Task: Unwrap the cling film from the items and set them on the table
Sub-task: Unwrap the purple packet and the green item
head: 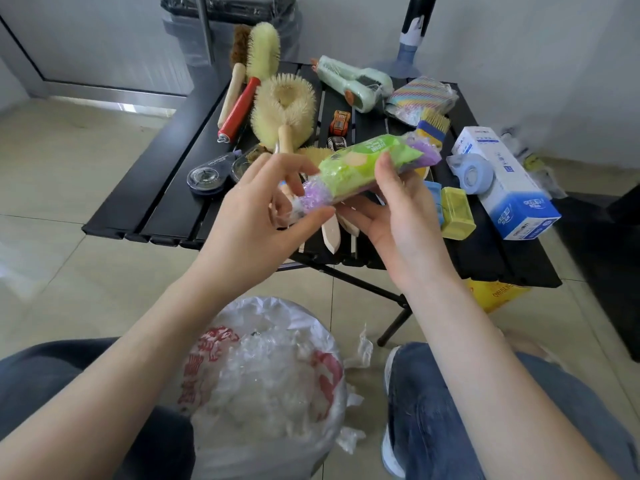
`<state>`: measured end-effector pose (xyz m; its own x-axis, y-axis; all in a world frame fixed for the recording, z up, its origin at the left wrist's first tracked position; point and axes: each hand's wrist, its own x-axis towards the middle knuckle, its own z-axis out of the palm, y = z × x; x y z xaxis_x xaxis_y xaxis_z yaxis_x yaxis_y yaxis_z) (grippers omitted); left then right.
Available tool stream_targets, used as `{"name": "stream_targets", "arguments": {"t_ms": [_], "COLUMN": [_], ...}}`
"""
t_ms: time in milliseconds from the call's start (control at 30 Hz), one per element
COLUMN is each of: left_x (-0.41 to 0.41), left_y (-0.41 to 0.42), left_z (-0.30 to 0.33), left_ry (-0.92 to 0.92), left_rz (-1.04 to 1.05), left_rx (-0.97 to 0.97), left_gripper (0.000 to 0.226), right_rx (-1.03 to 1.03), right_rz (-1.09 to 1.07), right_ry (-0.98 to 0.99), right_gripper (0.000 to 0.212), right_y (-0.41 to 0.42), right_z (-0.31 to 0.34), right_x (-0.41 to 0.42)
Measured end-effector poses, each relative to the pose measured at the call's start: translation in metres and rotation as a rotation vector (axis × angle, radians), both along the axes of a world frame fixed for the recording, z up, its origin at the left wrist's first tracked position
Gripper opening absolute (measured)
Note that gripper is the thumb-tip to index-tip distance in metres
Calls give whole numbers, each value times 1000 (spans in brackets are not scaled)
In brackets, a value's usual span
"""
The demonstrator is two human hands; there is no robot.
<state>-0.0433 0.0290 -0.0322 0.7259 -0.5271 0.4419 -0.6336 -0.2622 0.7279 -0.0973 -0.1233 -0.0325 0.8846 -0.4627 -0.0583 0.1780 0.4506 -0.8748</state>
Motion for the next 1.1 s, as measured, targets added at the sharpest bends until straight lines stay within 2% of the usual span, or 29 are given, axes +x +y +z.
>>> {"name": "stream_targets", "arguments": {"t_ms": [100,233,400,500,633,700,833,1100], "left_x": [2,6,10,5,5,7,6,6], "left_y": [-1,1,6,6,4,2,-2,3], "left_z": [-1,-4,-4,1,4,3,1,3], "left_ry": [41,201,201,297,391,346,201,-29], "left_rz": [39,-25,-131,-220,-159,-115,6,-38], "left_rx": [-8,-92,-166,-215,-251,-188,-40,-27], "left_gripper": [12,11,15,16,24,27,9,10], "right_rx": [1,-14,-59,-73,-129,-172,-202,-283], "right_rz": [1,-6,-42,-51,-63,-52,-6,-30], "right_ry": [-22,-46,-121,-155,-131,-106,-71,-66], "right_gripper": [48,43,53,54,55,58,59,55], "right_y": [-1,-5,-6,-5,-4,-1,4,3], "right_z": [-1,-1,-3,-3,-6,-9,-13,-12], "right_x": [0,-1,1,1,-1,-1,-1,-2]}}
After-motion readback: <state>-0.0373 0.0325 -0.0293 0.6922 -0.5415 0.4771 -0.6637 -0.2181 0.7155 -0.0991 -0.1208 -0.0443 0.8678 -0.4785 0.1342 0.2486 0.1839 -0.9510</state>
